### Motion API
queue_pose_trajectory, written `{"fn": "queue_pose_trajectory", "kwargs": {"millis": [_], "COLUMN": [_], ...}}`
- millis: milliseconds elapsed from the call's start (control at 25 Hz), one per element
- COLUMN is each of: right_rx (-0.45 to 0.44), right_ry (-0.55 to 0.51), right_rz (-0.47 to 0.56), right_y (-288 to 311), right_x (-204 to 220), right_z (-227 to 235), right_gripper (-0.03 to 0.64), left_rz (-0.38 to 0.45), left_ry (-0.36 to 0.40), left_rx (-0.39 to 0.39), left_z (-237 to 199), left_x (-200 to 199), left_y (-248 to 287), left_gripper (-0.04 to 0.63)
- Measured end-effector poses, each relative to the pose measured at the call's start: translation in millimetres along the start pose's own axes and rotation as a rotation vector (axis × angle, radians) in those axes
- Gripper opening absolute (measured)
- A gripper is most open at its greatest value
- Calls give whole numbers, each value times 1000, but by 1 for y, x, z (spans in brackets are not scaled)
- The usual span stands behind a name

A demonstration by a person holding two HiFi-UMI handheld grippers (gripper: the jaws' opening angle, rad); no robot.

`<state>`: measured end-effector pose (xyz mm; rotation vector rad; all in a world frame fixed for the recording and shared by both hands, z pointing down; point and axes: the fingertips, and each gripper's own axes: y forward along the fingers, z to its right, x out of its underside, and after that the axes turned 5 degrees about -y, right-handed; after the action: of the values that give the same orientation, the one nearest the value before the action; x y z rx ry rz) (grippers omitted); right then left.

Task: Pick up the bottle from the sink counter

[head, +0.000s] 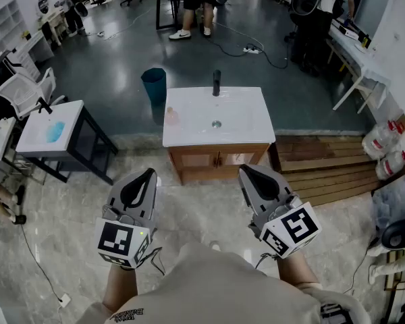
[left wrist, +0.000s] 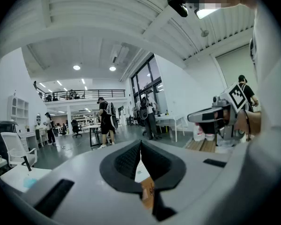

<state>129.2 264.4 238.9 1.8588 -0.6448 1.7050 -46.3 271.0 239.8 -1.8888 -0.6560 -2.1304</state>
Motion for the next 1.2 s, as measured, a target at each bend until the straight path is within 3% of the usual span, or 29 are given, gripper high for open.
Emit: {"fn": "queue_pose_trajectory", "kwargs": {"millis": [240,1040,1200], "right_rx": [-15,-50,-64], "right_ry": [22,48,49], "right_rz": [30,-24,-27], "right_y": [-3,-35,-32], "right_x": [3,46,49], "right_z": [8,25,19], "right_gripper": [-3,-3,-3], "left_rz": [0,-39,-39], "left_ry": [-2,60,45], "left_rx": [-13,-45,-57], "left_z": [7,58,57], "left_x": [3,15,20], "left_y": [6,19,16], "left_gripper": [6,6,6]}}
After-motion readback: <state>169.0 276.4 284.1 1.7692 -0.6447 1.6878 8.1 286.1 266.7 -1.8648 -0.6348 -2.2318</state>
